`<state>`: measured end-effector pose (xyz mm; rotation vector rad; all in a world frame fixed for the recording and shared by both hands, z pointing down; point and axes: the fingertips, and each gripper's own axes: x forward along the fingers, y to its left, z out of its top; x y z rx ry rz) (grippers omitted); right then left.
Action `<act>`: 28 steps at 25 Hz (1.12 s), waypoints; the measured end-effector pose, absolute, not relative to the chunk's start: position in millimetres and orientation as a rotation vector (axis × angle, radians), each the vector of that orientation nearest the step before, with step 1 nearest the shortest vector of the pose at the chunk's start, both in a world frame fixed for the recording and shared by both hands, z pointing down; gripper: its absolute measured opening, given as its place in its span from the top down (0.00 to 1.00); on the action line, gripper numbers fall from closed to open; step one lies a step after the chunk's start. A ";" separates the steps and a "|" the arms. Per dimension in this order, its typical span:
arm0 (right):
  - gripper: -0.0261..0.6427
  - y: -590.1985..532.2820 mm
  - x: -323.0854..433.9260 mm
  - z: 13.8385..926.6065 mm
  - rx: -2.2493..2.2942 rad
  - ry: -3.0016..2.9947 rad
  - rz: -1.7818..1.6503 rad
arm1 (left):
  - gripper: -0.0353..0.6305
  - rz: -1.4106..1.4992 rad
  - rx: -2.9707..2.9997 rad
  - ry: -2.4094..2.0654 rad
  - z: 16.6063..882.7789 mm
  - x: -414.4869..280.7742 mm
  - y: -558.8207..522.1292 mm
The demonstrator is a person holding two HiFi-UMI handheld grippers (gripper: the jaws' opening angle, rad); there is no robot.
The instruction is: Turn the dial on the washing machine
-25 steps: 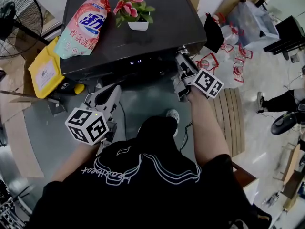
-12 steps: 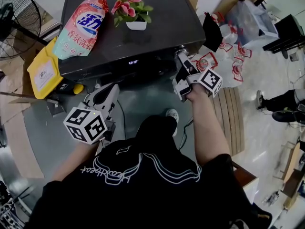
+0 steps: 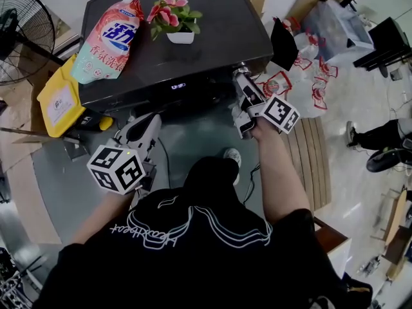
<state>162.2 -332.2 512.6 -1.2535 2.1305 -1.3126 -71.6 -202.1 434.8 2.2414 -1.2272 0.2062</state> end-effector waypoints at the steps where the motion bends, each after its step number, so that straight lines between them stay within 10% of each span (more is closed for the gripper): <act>1: 0.49 -330.9 162.2 511.5 -1.290 2.183 -1.271 | 0.94 0.208 2.240 -1.227 435.6 -71.6 -202.2; 9: 0.37 -324.4 152.5 494.8 -1.578 2.677 -0.792 | 0.94 0.207 2.242 -1.230 434.1 -67.8 -204.4; 18: 0.39 -323.6 144.4 483.3 -1.952 3.084 0.184 | 0.94 0.204 2.233 -1.239 435.8 -68.5 -206.0; 28: 0.47 -330.5 138.1 501.7 -2.056 3.162 0.518 | 0.94 0.207 2.215 -1.259 439.7 -74.6 -210.7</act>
